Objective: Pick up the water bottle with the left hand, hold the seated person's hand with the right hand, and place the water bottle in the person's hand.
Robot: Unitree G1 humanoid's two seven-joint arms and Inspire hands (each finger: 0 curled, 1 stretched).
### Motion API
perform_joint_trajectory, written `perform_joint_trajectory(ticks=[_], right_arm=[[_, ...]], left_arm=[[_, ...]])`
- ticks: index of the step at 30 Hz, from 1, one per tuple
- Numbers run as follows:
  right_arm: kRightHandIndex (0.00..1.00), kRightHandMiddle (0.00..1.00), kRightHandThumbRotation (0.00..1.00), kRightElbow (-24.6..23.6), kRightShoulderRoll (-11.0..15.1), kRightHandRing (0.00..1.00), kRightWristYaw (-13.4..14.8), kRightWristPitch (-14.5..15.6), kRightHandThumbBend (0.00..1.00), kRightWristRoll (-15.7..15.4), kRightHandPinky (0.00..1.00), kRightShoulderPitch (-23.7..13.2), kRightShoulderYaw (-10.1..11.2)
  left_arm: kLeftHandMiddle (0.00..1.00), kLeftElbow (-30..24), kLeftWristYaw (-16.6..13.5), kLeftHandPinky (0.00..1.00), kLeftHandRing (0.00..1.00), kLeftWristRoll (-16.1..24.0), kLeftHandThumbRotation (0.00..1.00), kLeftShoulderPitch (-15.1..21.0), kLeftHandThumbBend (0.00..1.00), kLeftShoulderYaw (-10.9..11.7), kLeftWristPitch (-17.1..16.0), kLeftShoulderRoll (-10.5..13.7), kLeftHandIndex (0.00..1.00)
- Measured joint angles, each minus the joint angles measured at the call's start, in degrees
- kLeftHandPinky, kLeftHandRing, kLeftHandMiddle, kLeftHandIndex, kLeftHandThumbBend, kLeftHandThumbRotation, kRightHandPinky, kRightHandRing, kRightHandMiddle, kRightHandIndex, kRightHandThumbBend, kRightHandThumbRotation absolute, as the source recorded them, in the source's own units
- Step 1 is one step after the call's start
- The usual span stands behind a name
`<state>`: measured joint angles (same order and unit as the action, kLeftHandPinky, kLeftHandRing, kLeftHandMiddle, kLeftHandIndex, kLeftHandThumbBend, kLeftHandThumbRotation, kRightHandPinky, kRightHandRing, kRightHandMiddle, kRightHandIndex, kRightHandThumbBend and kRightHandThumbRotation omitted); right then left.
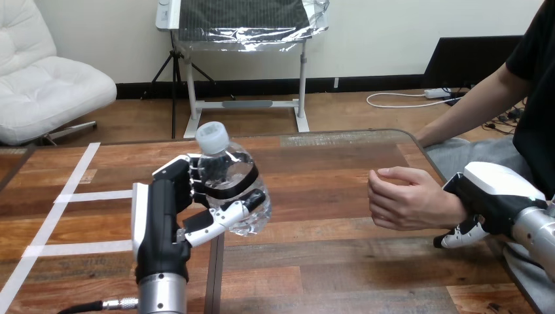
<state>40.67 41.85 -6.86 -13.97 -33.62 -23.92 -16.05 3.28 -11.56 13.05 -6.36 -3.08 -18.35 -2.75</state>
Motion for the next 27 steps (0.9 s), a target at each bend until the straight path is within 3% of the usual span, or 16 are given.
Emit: perform_joint_trajectory(ticks=[27], right_arm=[[0.34, 0.3, 0.0, -6.6, 1.3, 0.23, -0.5, 1.4, 0.75, -0.8, 0.17, 2.6, 0.7]], left_arm=[[0.43, 0.0, 0.4, 0.34, 0.38, 1.0, 0.0, 1.0, 0.67, -3.1, 1.4, 0.1, 0.46]])
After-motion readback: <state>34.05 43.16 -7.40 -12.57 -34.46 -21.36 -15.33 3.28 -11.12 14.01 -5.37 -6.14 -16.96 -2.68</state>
